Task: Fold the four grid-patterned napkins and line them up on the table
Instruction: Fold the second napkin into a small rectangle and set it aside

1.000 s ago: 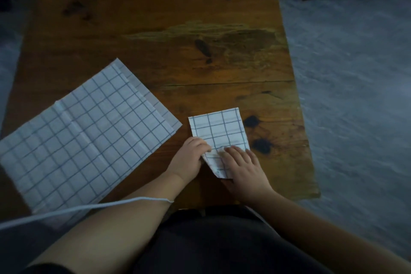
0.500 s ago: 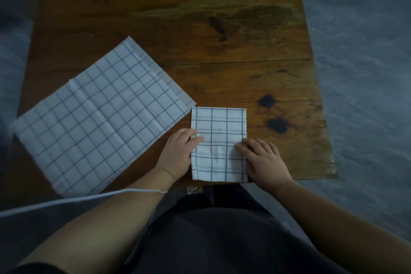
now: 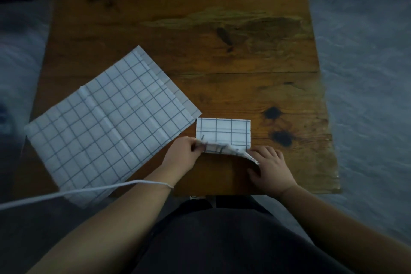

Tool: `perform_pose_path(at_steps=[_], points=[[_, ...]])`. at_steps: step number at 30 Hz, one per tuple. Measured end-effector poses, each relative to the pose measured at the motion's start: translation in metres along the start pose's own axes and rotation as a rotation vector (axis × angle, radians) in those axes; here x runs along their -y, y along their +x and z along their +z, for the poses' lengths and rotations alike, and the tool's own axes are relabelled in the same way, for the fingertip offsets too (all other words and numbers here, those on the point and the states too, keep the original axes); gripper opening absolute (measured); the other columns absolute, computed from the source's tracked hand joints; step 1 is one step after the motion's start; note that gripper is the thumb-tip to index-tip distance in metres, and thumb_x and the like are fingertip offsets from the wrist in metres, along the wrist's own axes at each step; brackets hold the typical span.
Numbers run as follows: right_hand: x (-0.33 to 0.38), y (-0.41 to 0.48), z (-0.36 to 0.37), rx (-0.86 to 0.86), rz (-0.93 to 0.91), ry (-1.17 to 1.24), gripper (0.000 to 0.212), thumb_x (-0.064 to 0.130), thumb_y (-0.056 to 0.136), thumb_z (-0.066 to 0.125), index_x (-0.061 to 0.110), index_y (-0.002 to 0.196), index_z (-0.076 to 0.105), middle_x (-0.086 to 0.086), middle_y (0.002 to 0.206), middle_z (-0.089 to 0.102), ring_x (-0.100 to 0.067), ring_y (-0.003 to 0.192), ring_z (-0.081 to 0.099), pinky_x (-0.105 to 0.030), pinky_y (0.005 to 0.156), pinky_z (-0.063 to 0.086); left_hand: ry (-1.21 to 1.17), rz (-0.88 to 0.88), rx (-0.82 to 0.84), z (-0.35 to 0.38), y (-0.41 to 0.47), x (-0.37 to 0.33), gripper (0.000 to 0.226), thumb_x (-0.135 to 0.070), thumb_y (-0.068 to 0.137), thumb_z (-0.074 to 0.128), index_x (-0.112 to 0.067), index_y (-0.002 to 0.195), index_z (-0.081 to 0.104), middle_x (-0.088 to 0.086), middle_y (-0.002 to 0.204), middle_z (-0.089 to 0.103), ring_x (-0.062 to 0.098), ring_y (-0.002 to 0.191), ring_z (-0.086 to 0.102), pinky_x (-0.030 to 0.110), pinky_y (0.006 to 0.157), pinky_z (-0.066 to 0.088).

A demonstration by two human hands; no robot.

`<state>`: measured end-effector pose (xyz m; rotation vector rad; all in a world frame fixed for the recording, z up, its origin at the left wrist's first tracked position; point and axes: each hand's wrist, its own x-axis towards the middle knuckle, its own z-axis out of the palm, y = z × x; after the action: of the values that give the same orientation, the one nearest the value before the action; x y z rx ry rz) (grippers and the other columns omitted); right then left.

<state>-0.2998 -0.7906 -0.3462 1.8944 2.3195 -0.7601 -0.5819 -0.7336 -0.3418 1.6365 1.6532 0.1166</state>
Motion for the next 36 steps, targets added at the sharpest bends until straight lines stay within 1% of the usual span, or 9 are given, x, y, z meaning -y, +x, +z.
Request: perform_pose_path(at_steps=[5, 12, 17, 19, 21, 23, 26, 32, 36], points=[[0.009, 0.031, -0.011, 0.041, 0.289, 0.184, 0.027, 0.046, 0.102, 0.049, 0.029, 0.109, 0.068, 0.009, 0.104, 0.055, -0.019, 0.109, 0.048, -0.040, 0.096, 0.039, -0.055, -0.202, 0.010, -0.005, 0.014, -0.008, 0.016, -0.033, 0.097, 0.063, -0.029, 0.110, 0.056, -0.010, 0.089, 0.060, 0.006, 0.078, 0.058, 0.025, 0.062, 0.043], [0.016, 0.043, -0.015, 0.039, 0.320, 0.074, 0.027, 0.046, 0.102, 0.044, 0.028, 0.089, 0.059, 0.007, 0.092, 0.053, -0.019, 0.097, 0.051, -0.040, 0.088, 0.045, 0.047, -0.224, -0.099, -0.005, 0.012, -0.017, 0.030, -0.026, 0.094, 0.067, -0.028, 0.115, 0.045, -0.010, 0.096, 0.056, 0.006, 0.082, 0.056, 0.029, 0.071, 0.052], [0.026, 0.031, -0.022, -0.166, 0.181, 0.152, 0.011, 0.031, 0.100, 0.053, 0.024, 0.109, 0.057, 0.006, 0.106, 0.053, -0.016, 0.103, 0.051, -0.033, 0.091, 0.045, 0.417, 0.189, -0.172, 0.001, -0.008, -0.015, 0.038, -0.017, 0.096, 0.055, -0.022, 0.132, 0.046, 0.000, 0.129, 0.047, 0.018, 0.120, 0.047, 0.032, 0.100, 0.044], [0.036, 0.025, -0.020, -0.115, -0.051, 0.074, 0.027, 0.023, 0.097, 0.055, 0.023, 0.124, 0.060, 0.003, 0.122, 0.058, -0.017, 0.116, 0.053, -0.035, 0.100, 0.043, 0.432, 0.349, -0.093, 0.010, -0.017, -0.014, 0.047, -0.016, 0.098, 0.049, -0.021, 0.144, 0.041, 0.001, 0.148, 0.040, 0.020, 0.141, 0.033, 0.036, 0.120, 0.026], [0.044, 0.022, -0.008, -0.012, -0.221, -0.035, 0.045, 0.025, 0.097, 0.051, 0.020, 0.142, 0.053, -0.001, 0.145, 0.054, -0.022, 0.137, 0.048, -0.039, 0.114, 0.035, 0.480, 0.442, 0.002, 0.021, -0.022, -0.010, 0.057, -0.025, 0.100, 0.046, -0.016, 0.154, 0.031, 0.004, 0.162, 0.027, 0.022, 0.153, 0.014, 0.038, 0.124, 0.006], [0.048, 0.022, 0.005, 0.093, -0.244, -0.096, 0.059, 0.031, 0.102, 0.041, 0.018, 0.159, 0.031, -0.002, 0.166, 0.029, -0.022, 0.155, 0.021, -0.040, 0.125, 0.013, 0.588, 0.449, 0.100, 0.029, -0.023, -0.002, 0.068, -0.039, 0.102, 0.040, -0.014, 0.160, 0.014, 0.007, 0.169, 0.010, 0.023, 0.156, -0.002, 0.041, 0.125, -0.003], [0.045, 0.023, 0.016, 0.176, -0.188, -0.156, 0.066, 0.041, 0.102, 0.022, 0.022, 0.161, 0.000, 0.002, 0.170, -0.001, -0.013, 0.154, -0.012, -0.037, 0.123, -0.008, 0.681, 0.414, 0.131, 0.037, -0.023, 0.014, 0.074, -0.054, 0.102, 0.026, -0.018, 0.162, 0.003, 0.004, 0.170, -0.002, 0.022, 0.155, -0.012, 0.044, 0.124, -0.008], [0.042, 0.009, 0.020, 0.147, -0.112, -0.199, 0.066, 0.042, 0.102, 0.021, 0.024, 0.163, 0.002, 0.002, 0.169, -0.004, -0.014, 0.155, -0.012, -0.039, 0.125, -0.006, 0.713, 0.378, 0.079, 0.036, -0.030, 0.028, 0.076, -0.059, 0.099, 0.025, -0.018, 0.161, 0.012, 0.010, 0.168, 0.006, 0.027, 0.156, 0.002, 0.049, 0.122, 0.000], [0.058, 0.001, 0.019, 0.170, -0.107, -0.162, 0.064, 0.041, 0.099, 0.007, 0.024, 0.158, -0.010, 0.001, 0.166, -0.014, -0.016, 0.154, -0.018, -0.040, 0.124, -0.009, 0.715, 0.405, 0.078, 0.034, -0.043, 0.030, 0.077, -0.058, 0.099, 0.028, -0.016, 0.161, 0.013, 0.011, 0.167, 0.007, 0.028, 0.155, 0.006, 0.050, 0.122, 0.002]])
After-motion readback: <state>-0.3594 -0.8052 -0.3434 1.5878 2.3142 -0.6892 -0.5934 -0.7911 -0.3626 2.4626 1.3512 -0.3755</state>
